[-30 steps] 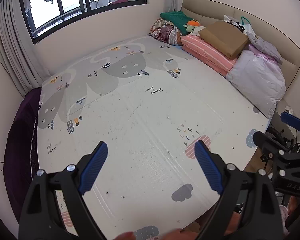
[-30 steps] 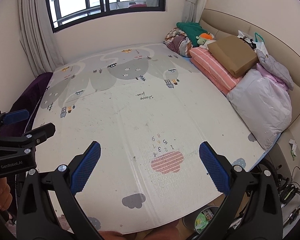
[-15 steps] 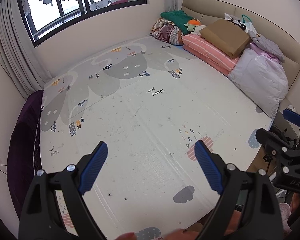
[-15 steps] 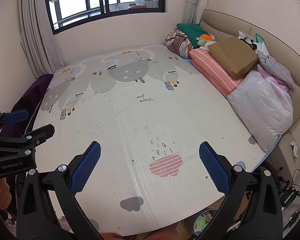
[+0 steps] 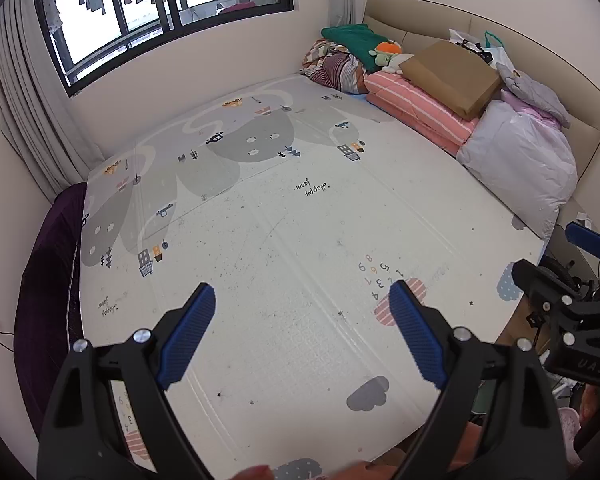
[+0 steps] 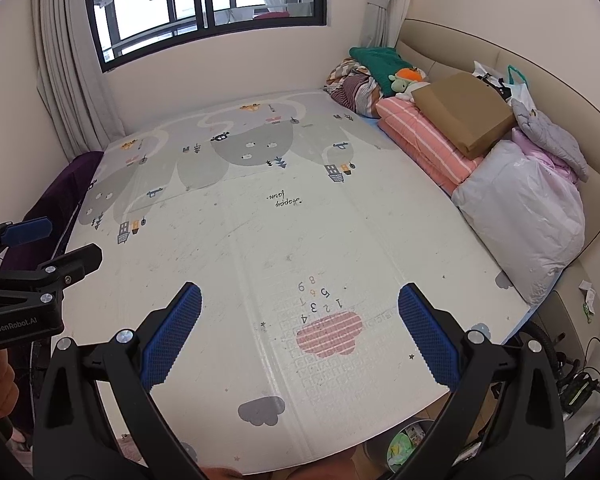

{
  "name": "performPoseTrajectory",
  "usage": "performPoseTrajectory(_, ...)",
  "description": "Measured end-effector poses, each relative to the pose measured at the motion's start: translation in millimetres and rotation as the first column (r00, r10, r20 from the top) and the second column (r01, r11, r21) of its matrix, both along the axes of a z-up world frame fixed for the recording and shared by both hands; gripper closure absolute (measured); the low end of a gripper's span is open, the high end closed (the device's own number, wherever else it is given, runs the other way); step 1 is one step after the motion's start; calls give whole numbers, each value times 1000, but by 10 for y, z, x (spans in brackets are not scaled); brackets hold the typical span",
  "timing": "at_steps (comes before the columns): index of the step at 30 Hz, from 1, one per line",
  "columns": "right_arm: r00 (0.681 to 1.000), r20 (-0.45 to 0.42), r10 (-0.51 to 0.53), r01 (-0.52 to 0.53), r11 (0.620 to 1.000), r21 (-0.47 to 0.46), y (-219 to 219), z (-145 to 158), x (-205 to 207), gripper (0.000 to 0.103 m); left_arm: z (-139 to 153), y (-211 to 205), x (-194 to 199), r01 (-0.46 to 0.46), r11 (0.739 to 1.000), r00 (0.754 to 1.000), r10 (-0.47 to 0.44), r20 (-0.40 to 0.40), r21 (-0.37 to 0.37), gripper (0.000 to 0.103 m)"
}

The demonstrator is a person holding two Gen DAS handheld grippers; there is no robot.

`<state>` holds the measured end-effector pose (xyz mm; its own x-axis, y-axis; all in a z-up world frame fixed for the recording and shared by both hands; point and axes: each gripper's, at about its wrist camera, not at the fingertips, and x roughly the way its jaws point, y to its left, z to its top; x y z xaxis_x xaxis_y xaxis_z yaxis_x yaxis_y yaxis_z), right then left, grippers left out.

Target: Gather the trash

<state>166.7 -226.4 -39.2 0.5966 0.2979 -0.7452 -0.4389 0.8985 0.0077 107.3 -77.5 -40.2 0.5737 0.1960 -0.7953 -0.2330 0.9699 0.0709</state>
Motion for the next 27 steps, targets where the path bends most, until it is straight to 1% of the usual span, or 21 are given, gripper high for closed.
performPoseTrajectory(27,1000,-5,-8,8,1000,1,3,-35,17,8,4,24,-46,12,1000,1000,-12,5,-1,15)
